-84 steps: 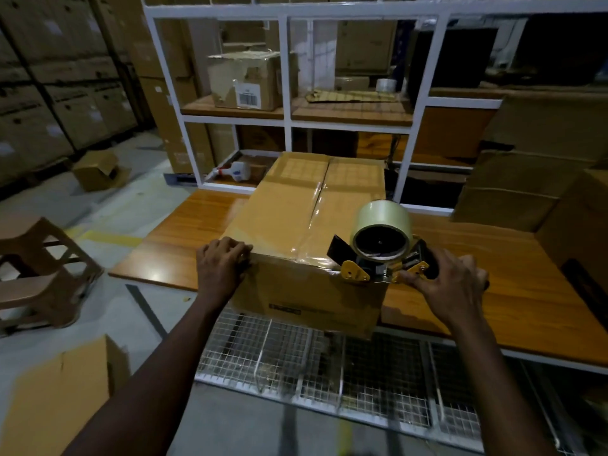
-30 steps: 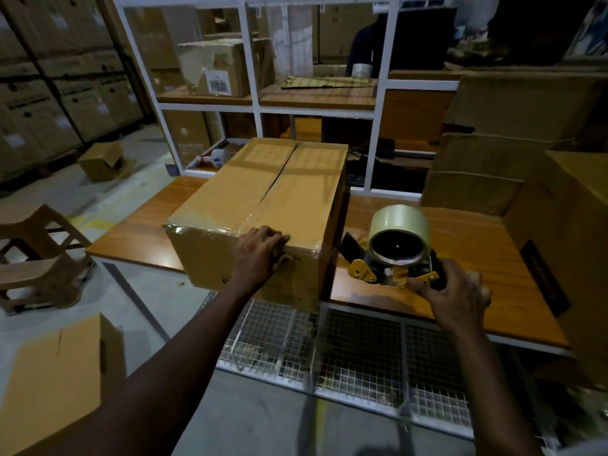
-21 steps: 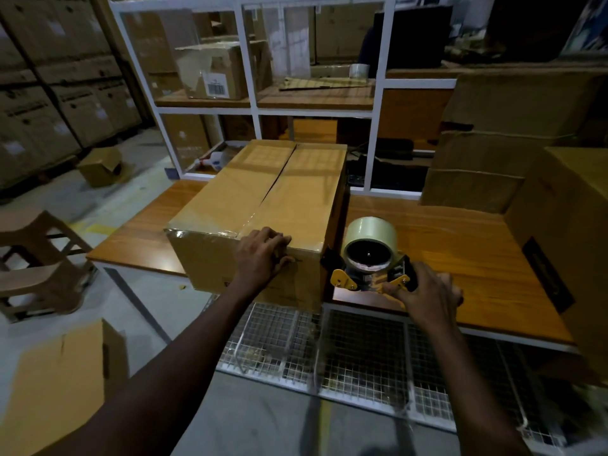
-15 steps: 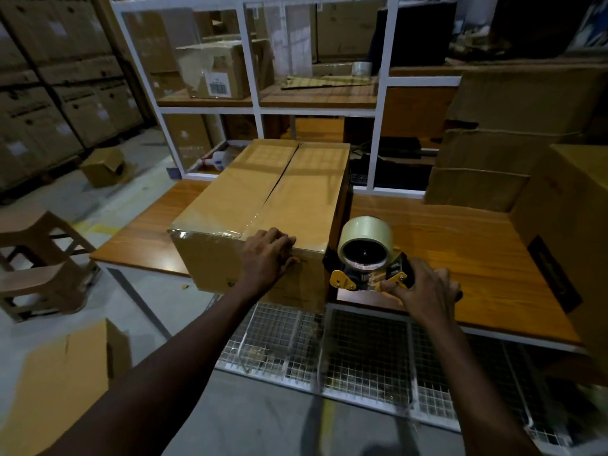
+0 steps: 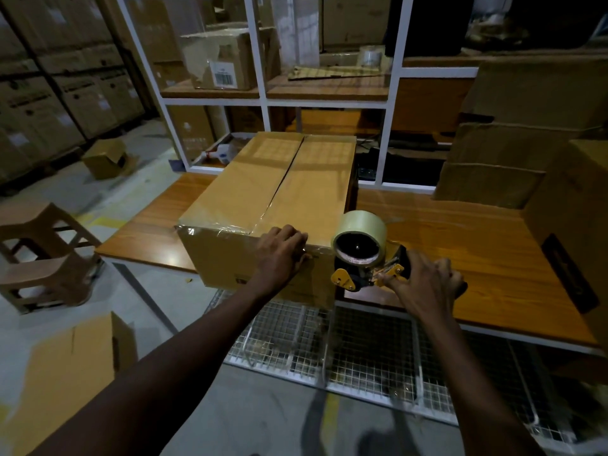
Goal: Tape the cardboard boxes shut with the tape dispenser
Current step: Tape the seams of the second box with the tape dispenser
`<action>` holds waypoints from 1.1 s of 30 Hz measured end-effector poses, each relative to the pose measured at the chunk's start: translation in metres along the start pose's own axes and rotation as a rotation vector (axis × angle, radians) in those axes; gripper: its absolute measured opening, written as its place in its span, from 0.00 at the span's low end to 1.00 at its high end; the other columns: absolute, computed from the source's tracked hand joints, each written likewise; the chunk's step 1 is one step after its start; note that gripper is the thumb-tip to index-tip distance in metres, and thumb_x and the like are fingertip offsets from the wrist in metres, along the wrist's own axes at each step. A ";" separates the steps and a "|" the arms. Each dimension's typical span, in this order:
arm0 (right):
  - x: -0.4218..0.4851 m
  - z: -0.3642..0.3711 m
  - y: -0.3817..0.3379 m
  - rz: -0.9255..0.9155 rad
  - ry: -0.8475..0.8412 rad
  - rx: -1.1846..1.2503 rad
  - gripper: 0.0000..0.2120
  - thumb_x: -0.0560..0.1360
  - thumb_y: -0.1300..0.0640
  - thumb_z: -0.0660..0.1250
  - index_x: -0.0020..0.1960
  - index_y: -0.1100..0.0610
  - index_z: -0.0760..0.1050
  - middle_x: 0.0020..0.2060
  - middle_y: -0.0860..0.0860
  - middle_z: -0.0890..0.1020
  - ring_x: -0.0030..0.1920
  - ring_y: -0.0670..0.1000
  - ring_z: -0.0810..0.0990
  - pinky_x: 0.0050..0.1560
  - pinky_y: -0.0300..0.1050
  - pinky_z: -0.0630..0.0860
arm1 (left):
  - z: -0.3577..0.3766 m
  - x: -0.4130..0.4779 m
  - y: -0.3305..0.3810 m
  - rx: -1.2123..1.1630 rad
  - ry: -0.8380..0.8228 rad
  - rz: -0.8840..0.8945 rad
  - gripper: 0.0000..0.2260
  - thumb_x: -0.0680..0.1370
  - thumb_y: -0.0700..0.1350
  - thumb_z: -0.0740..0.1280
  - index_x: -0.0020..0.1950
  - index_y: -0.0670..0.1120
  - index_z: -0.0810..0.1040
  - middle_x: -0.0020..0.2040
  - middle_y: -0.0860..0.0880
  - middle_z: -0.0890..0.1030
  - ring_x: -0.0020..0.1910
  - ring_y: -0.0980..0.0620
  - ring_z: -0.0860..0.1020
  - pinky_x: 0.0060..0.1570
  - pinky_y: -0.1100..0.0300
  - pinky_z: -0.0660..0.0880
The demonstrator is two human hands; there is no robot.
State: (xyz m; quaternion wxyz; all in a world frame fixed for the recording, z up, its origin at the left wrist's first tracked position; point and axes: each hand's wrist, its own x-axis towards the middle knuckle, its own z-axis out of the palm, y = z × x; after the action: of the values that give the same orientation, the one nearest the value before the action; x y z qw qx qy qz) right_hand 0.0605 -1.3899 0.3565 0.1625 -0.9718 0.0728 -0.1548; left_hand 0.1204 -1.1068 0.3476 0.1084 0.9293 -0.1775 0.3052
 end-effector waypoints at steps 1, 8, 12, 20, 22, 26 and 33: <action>-0.001 0.001 -0.001 0.014 -0.003 0.015 0.26 0.69 0.31 0.66 0.57 0.48 0.70 0.55 0.49 0.78 0.57 0.57 0.66 0.53 0.53 0.58 | 0.000 0.001 0.000 -0.002 0.000 -0.003 0.19 0.66 0.48 0.80 0.54 0.48 0.80 0.49 0.48 0.80 0.44 0.46 0.77 0.39 0.57 0.69; -0.014 0.007 0.013 0.128 -0.012 0.112 0.23 0.69 0.32 0.67 0.55 0.46 0.72 0.55 0.49 0.79 0.55 0.56 0.68 0.52 0.53 0.58 | -0.003 0.001 -0.003 -0.002 -0.020 -0.046 0.19 0.67 0.48 0.80 0.55 0.48 0.80 0.50 0.47 0.81 0.45 0.46 0.78 0.41 0.55 0.73; -0.026 0.001 0.043 0.271 0.053 0.102 0.24 0.68 0.31 0.66 0.54 0.48 0.74 0.52 0.52 0.81 0.56 0.59 0.70 0.54 0.55 0.61 | -0.003 0.002 -0.003 0.005 -0.031 -0.050 0.21 0.67 0.49 0.80 0.56 0.47 0.81 0.51 0.46 0.81 0.45 0.44 0.78 0.42 0.53 0.74; -0.002 -0.023 0.038 0.291 0.197 0.397 0.23 0.63 0.23 0.58 0.45 0.39 0.64 0.47 0.50 0.79 0.52 0.61 0.75 0.53 0.64 0.70 | -0.003 -0.005 -0.003 -0.048 -0.077 -0.058 0.23 0.70 0.50 0.77 0.63 0.47 0.78 0.57 0.46 0.79 0.52 0.44 0.78 0.49 0.50 0.74; 0.007 -0.036 0.011 0.233 0.227 0.402 0.23 0.64 0.23 0.57 0.45 0.40 0.65 0.47 0.50 0.79 0.52 0.61 0.74 0.54 0.64 0.69 | -0.006 -0.005 -0.011 -0.058 -0.085 -0.015 0.23 0.72 0.54 0.72 0.65 0.49 0.78 0.60 0.47 0.79 0.55 0.46 0.77 0.53 0.49 0.74; 0.023 -0.049 -0.045 0.153 0.253 0.395 0.29 0.63 0.23 0.56 0.49 0.45 0.71 0.48 0.50 0.80 0.53 0.60 0.72 0.53 0.60 0.66 | -0.022 -0.009 -0.037 -0.073 0.005 0.059 0.22 0.73 0.58 0.63 0.63 0.49 0.80 0.59 0.49 0.81 0.57 0.48 0.78 0.58 0.49 0.70; 0.048 -0.040 -0.150 0.019 0.241 0.337 0.30 0.66 0.28 0.58 0.55 0.50 0.73 0.52 0.52 0.79 0.56 0.58 0.68 0.50 0.51 0.57 | -0.061 -0.011 -0.146 -0.138 0.167 -0.274 0.17 0.75 0.51 0.63 0.60 0.51 0.81 0.60 0.48 0.80 0.59 0.46 0.76 0.56 0.47 0.71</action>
State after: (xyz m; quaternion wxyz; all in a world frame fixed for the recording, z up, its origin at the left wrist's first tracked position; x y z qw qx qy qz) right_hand 0.1065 -1.2702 0.4572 0.3145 -0.9045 0.0738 -0.2785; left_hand 0.1383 -0.9518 0.3754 0.2268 0.9065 -0.0601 0.3509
